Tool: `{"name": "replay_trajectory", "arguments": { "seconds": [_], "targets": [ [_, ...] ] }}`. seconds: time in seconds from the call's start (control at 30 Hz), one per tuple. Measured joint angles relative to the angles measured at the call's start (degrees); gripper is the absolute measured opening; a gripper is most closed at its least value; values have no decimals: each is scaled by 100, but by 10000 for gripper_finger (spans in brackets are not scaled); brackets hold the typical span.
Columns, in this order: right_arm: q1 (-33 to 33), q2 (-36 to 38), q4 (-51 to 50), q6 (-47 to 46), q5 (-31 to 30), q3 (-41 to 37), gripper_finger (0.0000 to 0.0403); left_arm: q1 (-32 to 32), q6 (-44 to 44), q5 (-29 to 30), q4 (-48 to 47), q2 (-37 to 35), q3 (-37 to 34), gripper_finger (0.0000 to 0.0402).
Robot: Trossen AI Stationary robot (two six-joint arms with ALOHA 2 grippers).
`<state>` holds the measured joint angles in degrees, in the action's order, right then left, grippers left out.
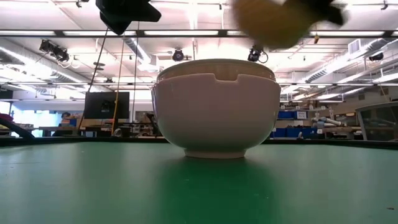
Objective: Nest bowls inside each other
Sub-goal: Stack the blue patterned bowl on the blue bowl
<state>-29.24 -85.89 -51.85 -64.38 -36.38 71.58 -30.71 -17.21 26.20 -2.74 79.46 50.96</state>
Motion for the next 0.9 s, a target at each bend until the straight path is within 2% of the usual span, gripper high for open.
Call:
{"name": "replay_trajectory", "arguments": {
  "seconds": [0.07, 0.2, 0.27, 0.43, 0.53, 0.9],
  "targets": [
    [551, -185, 473, 73, 115, -7, 22, 43, 0, -3, 0, 0, 0, 172],
    [1323, -692, 1426, 844, 974, -7, 23, 73, 0, 1, -26, 0, 0, 172],
    [1512, -906, 1752, 1017, 1362, -7, 23, 71, 16, -3, -68, 0, 0, 172],
    [1771, -1270, 1631, 1017, 2050, -7, 31, 71, 33, -2, -239, 0, 0, 172],
    [1806, -1357, 1658, 1011, 2042, -7, 54, 98, 36, -3, -240, 0, 0, 172],
    [1683, -1123, 1718, 754, 1672, -5, 193, 104, -156, 43, -302, 0, 0, 172]
  ]
}}
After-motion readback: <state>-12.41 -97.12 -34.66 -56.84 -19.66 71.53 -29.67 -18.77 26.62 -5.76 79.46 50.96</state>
